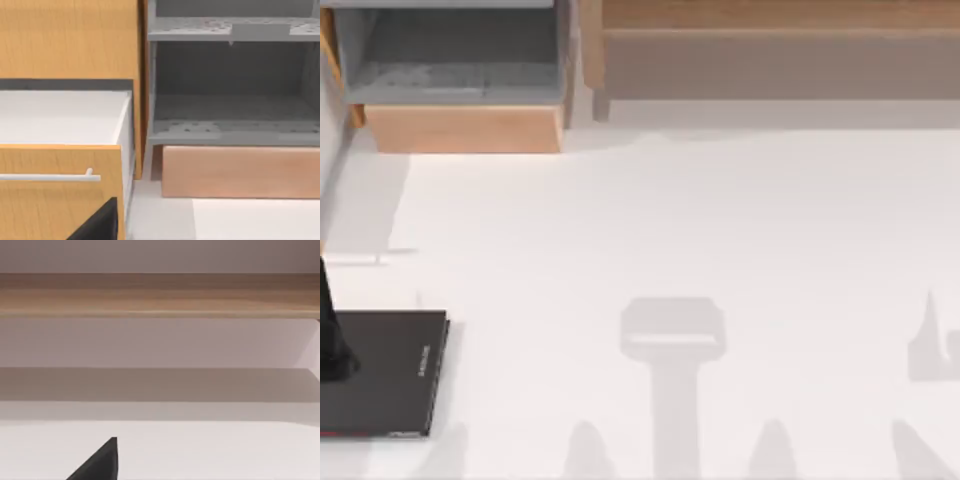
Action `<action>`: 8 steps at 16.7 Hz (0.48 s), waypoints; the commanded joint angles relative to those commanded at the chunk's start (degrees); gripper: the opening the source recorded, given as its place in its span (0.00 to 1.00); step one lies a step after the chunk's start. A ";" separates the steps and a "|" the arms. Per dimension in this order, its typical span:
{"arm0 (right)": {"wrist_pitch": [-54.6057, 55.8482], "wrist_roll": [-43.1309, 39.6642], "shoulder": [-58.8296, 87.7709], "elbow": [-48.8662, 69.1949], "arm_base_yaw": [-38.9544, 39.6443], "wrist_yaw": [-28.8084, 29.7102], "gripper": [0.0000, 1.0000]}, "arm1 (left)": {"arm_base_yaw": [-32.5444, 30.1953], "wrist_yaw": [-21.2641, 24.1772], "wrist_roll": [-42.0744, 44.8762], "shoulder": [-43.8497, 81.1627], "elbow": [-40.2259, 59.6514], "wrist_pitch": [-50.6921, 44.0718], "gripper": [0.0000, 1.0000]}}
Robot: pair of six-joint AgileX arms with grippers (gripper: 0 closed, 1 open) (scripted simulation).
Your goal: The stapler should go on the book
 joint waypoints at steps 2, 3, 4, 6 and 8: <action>0.00 0.00 0.00 0.00 0.00 0.00 1.00 | 0.00 0.00 0.00 0.00 0.00 0.00 1.00; 0.00 0.00 0.00 0.00 0.00 0.00 1.00 | 0.03 0.14 0.02 0.44 0.50 -0.39 1.00; 0.00 0.00 0.00 0.00 0.00 0.00 1.00 | 0.11 0.41 0.07 1.32 1.52 -1.18 1.00; 0.00 0.00 0.00 0.00 0.00 0.00 1.00 | 0.43 1.39 0.24 4.72 5.42 -4.16 1.00; 0.00 0.00 0.00 0.00 0.00 0.00 1.00 | 0.99 2.77 0.47 10.23 11.70 -8.68 1.00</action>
